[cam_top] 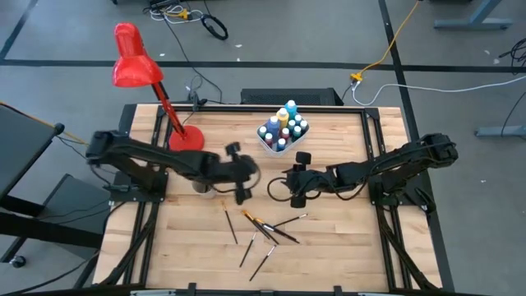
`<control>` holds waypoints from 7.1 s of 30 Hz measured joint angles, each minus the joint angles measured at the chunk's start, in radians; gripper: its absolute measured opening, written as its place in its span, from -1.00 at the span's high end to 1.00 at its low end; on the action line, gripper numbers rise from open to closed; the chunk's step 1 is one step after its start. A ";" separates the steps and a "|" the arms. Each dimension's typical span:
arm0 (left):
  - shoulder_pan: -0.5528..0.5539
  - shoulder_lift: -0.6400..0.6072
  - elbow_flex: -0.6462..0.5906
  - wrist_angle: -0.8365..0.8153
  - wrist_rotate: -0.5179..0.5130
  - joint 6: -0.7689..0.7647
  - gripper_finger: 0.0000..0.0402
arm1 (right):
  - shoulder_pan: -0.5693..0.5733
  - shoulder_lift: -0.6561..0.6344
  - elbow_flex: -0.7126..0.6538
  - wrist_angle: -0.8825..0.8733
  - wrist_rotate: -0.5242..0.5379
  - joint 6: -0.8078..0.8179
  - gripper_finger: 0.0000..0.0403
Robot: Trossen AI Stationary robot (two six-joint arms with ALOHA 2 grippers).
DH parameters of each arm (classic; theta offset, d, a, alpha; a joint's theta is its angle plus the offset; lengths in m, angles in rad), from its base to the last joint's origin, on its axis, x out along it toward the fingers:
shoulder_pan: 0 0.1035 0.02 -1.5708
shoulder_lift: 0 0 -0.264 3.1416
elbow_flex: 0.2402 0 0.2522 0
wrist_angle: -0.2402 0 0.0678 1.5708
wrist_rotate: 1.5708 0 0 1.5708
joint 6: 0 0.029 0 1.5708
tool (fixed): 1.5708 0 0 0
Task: Pick & Place Paint Supplies
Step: Put the gold paint brush into the white cup, then put the silver paint brush into the white cup
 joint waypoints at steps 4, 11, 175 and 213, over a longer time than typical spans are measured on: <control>-0.082 -0.139 -0.003 -0.020 -0.161 -0.011 0.91 | 0.000 0.000 0.000 0.014 -0.025 0.010 0.17; -0.250 -0.310 -0.113 0.000 -0.483 -0.075 0.91 | 0.000 0.000 0.000 0.037 -0.106 0.013 0.16; 0.087 0.268 0.026 0.392 0.586 -0.100 0.89 | 0.217 -0.018 0.095 -0.072 0.141 -0.828 0.98; -0.194 -0.282 -0.037 0.097 -0.319 -0.025 0.89 | 0.222 -0.018 0.094 -0.095 0.134 -0.275 0.47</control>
